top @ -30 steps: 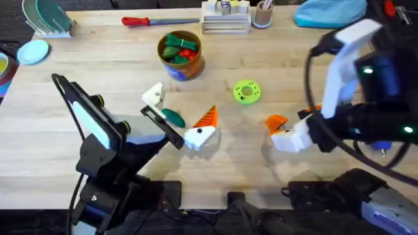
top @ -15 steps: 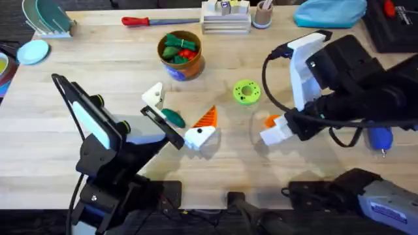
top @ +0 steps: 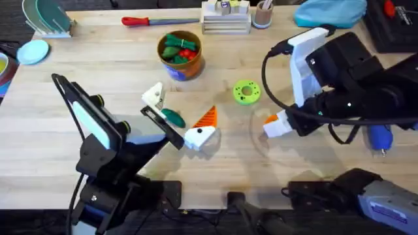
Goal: Pick up the gripper from the table and insert it into the empty holder that is missing its gripper. Then pick up a screw, insert it into the mounting hole, and use the screwdriver to tighten it. Finally, clean up the table by picking up the vegetable and placing it into the bucket.
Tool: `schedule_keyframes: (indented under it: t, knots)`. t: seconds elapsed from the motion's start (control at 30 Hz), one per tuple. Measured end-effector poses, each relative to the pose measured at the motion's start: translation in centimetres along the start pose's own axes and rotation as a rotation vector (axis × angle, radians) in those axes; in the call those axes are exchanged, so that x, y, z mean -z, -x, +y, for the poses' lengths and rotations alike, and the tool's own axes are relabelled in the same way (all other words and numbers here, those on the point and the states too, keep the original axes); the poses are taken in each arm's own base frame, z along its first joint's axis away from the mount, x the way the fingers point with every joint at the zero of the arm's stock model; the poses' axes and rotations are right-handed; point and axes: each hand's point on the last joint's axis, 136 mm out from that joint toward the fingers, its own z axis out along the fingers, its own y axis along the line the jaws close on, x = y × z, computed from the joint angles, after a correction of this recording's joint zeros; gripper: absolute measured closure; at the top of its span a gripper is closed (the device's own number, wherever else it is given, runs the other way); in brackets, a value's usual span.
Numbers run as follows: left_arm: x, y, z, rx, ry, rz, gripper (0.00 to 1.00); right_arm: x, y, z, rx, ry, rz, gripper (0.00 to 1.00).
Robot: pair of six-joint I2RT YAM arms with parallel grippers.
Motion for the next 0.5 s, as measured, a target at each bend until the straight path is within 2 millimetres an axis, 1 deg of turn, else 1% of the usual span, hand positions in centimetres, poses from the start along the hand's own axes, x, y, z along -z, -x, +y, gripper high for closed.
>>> schedule_keyframes:
  t: [0.1, 0.13, 0.2, 0.23, 0.37, 0.5]
  knots:
    - [0.0, 0.01, 0.0, 0.0, 0.0, 0.0, 0.008, 0.01, 0.38, -0.16, -0.004, -0.009, -0.016, 0.247]
    - [0.0, 0.01, 0.0, 0.0, 0.0, 0.0, 0.008, 0.0, 0.4, -0.2, -0.005, -0.012, -0.016, 0.284]
    - [0.0, 0.0, 0.0, 0.0, 0.0, 0.0, 0.008, 0.01, 0.32, -0.22, -0.007, -0.013, -0.013, 0.396]
    - [0.0, 0.0, 0.0, 0.0, 0.0, 0.0, 0.008, 0.0, 0.24, -0.23, -0.009, -0.013, -0.01, 0.43]
    - [0.0, 0.0, 0.0, 0.0, 0.0, 0.0, 0.009, 0.0, 0.16, 0.03, -0.009, 0.002, -0.007, 0.448]
    - [0.0, 0.0, 0.0, 0.0, 0.0, 0.0, 0.007, 0.0, 0.18, 0.4, -0.009, 0.023, -0.007, 0.528]
